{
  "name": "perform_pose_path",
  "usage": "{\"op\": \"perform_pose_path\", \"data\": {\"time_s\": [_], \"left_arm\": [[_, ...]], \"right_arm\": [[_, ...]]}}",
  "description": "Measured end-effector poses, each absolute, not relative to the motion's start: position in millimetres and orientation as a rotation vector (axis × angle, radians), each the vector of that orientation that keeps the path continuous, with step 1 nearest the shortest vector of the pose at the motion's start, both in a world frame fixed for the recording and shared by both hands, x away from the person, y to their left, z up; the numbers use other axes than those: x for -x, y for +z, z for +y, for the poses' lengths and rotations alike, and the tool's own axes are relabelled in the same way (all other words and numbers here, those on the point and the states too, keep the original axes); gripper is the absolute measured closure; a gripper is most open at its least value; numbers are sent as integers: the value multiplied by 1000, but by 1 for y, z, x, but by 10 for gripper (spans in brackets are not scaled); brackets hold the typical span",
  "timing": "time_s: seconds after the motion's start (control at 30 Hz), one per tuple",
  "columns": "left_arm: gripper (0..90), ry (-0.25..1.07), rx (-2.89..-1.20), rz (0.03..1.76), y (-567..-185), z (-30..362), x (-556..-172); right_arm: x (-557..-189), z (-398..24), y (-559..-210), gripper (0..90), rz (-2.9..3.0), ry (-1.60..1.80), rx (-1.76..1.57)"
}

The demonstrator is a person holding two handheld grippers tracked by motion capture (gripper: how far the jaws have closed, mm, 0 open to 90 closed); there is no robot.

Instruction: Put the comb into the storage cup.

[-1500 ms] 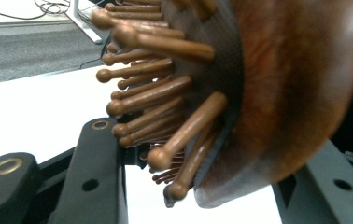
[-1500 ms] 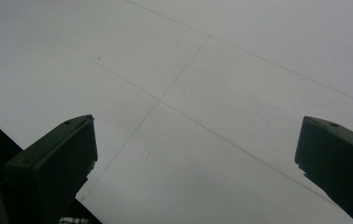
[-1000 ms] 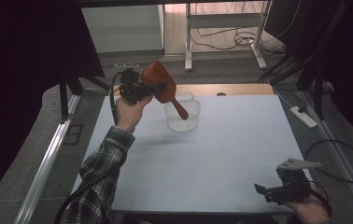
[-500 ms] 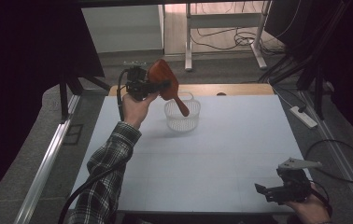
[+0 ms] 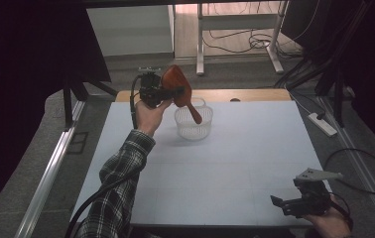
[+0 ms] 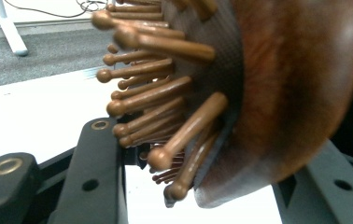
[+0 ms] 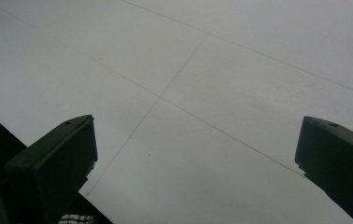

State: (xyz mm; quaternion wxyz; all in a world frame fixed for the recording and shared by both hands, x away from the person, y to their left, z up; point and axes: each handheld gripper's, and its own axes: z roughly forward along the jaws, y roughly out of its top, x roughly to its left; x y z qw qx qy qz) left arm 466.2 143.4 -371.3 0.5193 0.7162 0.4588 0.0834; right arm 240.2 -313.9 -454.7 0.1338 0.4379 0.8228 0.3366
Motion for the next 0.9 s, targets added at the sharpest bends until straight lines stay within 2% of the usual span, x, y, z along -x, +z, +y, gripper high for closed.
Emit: {"op": "perform_pose_path", "data": {"time_s": [0.9], "left_arm": [[531, 179, -1722, 1154, -408, 123, -467]], "right_arm": [[-240, -314, -455, 0, 2386, 982, -1272]]}}
